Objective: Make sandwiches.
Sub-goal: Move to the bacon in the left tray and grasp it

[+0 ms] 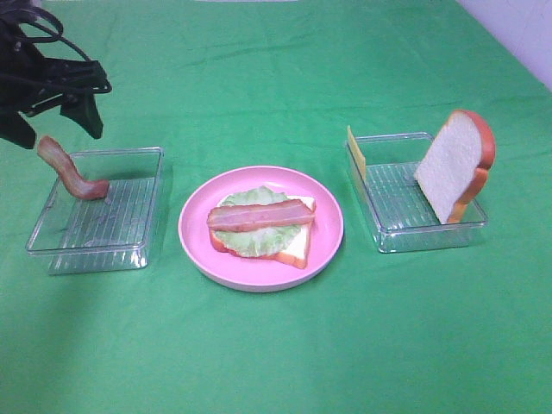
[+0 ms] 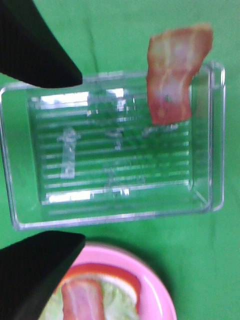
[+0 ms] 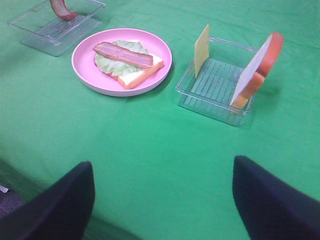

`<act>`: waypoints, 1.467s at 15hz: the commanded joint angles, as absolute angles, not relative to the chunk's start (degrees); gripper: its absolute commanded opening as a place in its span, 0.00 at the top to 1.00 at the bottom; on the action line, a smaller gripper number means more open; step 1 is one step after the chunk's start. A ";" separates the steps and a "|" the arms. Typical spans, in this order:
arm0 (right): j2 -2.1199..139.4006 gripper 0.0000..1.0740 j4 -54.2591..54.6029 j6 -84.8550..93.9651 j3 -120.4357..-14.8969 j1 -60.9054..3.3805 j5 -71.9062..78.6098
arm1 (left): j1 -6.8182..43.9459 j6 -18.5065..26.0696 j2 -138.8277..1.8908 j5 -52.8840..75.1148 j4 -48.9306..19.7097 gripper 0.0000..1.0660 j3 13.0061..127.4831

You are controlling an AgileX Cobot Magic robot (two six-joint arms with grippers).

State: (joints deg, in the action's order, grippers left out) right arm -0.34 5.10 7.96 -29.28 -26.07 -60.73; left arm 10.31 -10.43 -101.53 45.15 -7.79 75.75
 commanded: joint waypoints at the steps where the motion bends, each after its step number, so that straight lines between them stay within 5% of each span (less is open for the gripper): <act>1: -1.09 0.33 4.98 8.48 -29.05 -26.30 -60.85 | 10.20 -18.16 -101.13 50.31 3.72 0.29 79.30; 3: -1.09 0.33 4.98 8.48 -29.05 -26.30 -60.85 | 9.51 -20.05 -101.64 52.08 6.88 0.29 81.88; 9: -1.09 0.33 4.98 8.42 -29.05 -26.30 -60.85 | 2.75 -17.88 -107.43 53.92 1.38 0.31 88.18; 17: -1.09 0.33 4.98 8.37 -29.05 -26.30 -60.85 | 2.41 -13.81 -116.77 49.68 -3.90 0.31 88.46; 22: -1.09 0.33 4.98 8.37 -29.05 -26.30 -60.85 | 2.41 -13.81 -119.69 46.12 -4.93 0.52 88.46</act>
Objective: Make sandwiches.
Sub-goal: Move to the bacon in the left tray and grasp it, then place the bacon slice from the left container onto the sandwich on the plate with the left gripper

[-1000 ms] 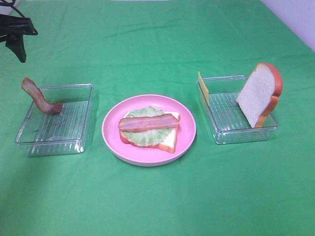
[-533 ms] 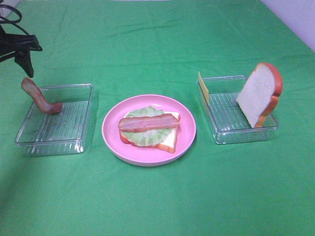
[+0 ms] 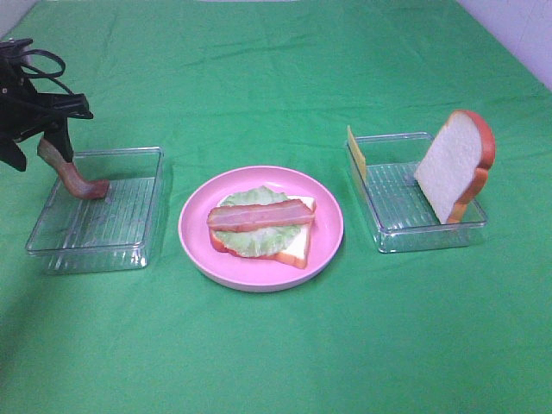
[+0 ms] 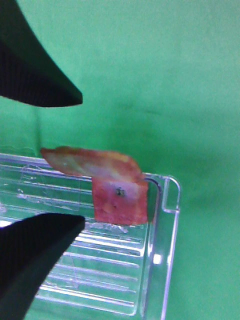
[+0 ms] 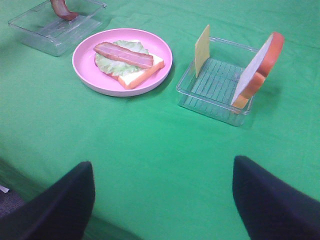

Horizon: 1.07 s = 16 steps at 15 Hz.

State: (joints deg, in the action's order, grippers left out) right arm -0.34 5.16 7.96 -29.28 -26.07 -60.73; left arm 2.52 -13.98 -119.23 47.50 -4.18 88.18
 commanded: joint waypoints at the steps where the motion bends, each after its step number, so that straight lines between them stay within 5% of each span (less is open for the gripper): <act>1: -1.09 0.33 4.98 8.37 -29.05 -26.30 -60.85 | 2.41 -13.81 -119.69 45.55 -4.98 0.56 88.46; 4: -1.09 0.33 4.98 8.37 -29.05 -26.30 -60.85 | 2.41 -13.81 -119.69 44.58 -5.33 0.85 88.46; 7: -1.09 0.33 4.98 8.37 -29.05 -26.30 -60.85 | 2.41 -13.81 -119.69 44.40 -5.56 1.00 88.46; 12: -1.09 0.33 4.98 8.37 -29.05 -26.30 -60.85 | 2.41 -13.81 -119.63 44.35 -7.45 1.00 88.46; 16: -1.09 0.33 4.98 8.37 -29.05 -26.30 -60.85 | 2.41 -9.40 -114.76 43.54 -15.41 1.00 88.46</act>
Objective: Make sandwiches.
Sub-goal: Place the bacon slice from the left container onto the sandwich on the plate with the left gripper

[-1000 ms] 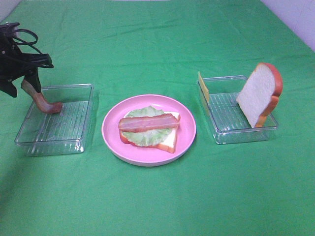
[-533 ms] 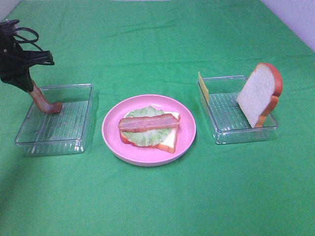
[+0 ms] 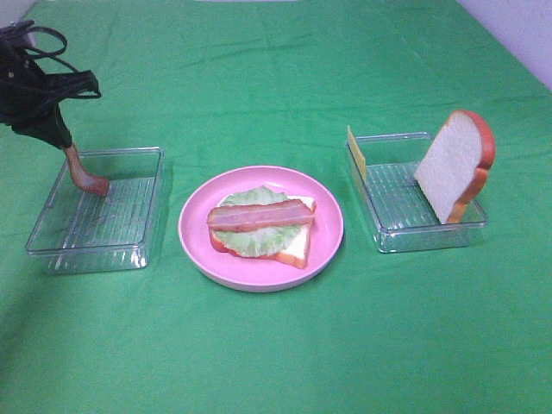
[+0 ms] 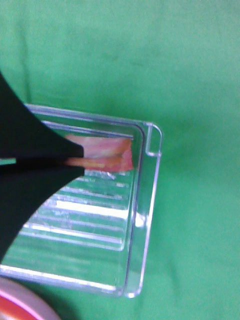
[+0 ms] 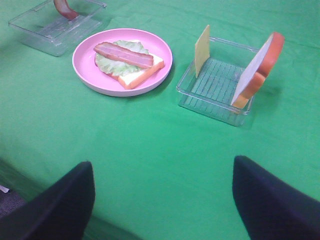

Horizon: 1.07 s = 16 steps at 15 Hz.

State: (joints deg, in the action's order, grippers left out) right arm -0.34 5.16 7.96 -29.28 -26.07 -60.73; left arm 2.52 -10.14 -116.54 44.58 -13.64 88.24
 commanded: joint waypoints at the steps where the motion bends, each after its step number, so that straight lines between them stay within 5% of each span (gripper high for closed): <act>1: -1.09 0.33 4.98 8.37 -29.05 -26.30 -60.85 | 2.41 -8.42 -113.45 43.54 -17.25 1.00 88.46; 6: -1.09 0.33 4.98 8.37 -29.05 -26.30 -60.85 | 5.21 2.46 -109.66 45.44 -33.63 1.00 88.46; 9: -1.09 0.33 4.98 8.37 -29.05 -26.30 -60.85 | 12.15 7.68 -109.66 44.00 -41.94 1.00 88.46; 16: -1.09 0.33 4.98 8.37 -29.05 -26.30 -60.85 | 24.41 9.11 -112.70 40.11 -48.87 1.00 88.46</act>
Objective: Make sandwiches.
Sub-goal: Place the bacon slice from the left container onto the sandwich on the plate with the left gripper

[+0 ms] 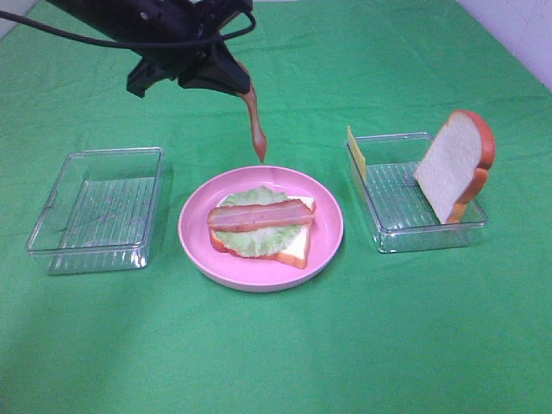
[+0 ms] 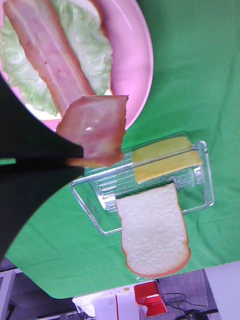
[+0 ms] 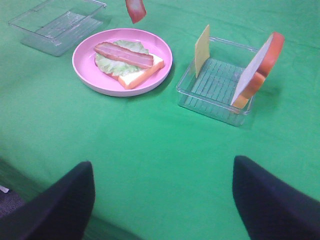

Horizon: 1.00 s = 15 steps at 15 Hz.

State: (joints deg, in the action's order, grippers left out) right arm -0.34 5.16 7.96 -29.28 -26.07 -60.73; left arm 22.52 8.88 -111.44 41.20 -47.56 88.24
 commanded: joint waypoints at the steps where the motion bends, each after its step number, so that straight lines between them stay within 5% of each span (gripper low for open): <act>1: -1.09 0.33 4.98 8.37 -29.05 -26.30 -60.85 | 26.18 9.11 -113.85 39.71 -49.39 1.00 88.46; 9: -1.09 0.33 4.93 8.37 -29.05 -26.30 -60.85 | 30.71 12.95 -118.54 39.99 -44.81 1.00 88.46; 13: -1.09 0.33 4.93 8.37 -29.05 -26.30 -60.85 | 30.71 0.92 -118.49 40.68 -25.10 1.00 88.46; 15: -1.09 0.33 4.93 8.37 -29.05 -26.30 -60.85 | 30.71 -1.26 -118.49 41.94 -21.66 1.00 88.46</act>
State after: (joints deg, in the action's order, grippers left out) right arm -0.34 5.16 7.96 -29.28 -26.07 -60.73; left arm 30.54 0.00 -118.54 41.42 -22.80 88.24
